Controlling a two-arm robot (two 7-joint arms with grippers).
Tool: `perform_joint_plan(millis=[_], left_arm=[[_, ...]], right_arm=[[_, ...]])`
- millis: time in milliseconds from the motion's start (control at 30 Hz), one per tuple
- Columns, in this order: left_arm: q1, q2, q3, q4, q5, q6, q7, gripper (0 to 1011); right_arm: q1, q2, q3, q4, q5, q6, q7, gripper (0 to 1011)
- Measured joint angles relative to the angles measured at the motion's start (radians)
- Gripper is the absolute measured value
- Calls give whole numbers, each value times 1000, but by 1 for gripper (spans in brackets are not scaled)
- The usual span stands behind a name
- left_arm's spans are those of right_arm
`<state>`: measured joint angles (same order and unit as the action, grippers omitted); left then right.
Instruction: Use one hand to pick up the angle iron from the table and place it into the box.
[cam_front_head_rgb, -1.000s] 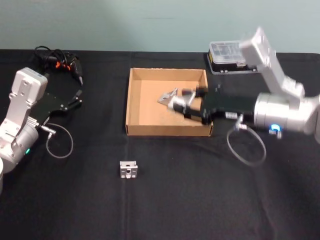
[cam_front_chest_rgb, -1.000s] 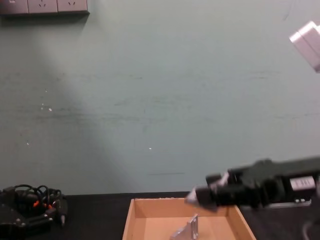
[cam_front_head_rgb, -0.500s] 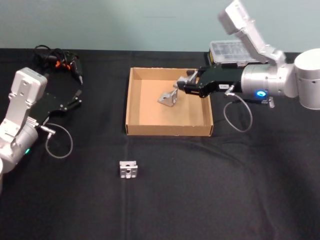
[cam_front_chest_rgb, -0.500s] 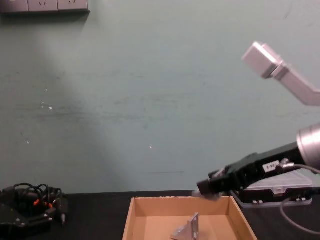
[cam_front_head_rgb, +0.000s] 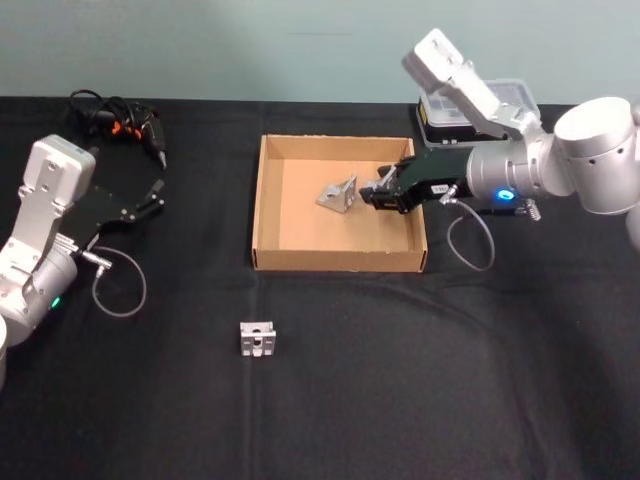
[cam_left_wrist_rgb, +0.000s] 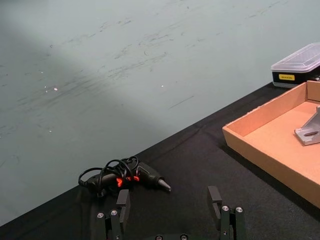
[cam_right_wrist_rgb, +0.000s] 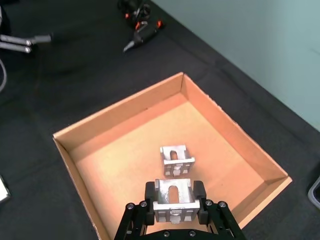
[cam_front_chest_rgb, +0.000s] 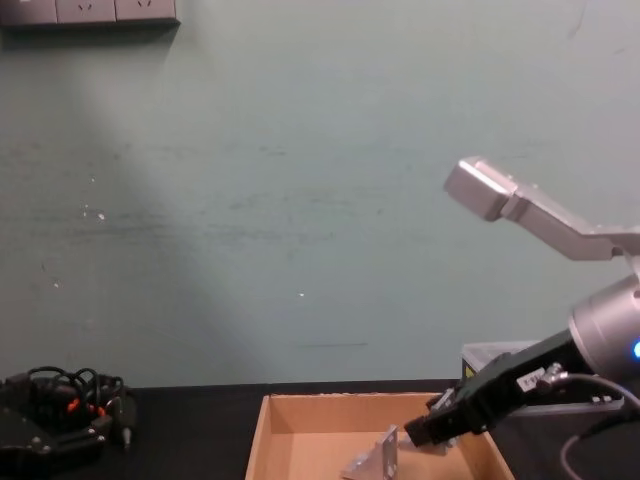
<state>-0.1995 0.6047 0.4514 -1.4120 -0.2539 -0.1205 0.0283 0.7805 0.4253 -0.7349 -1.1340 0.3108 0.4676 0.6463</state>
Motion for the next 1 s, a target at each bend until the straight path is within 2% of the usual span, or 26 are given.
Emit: perform_joint_plan(millis=[567, 700, 1000], left_arm=[[0, 0, 0, 0, 0, 0, 0, 1011], [0, 0, 0, 0, 0, 0, 0, 1011], [0, 0, 0, 0, 0, 0, 0, 1011]], right_arm=[[27, -66, -25, 101, -85, -13, 16, 456], [32, -79, -25, 123, -93, -10, 21, 456], [31, -75, -24, 117, -92, -10, 21, 456]])
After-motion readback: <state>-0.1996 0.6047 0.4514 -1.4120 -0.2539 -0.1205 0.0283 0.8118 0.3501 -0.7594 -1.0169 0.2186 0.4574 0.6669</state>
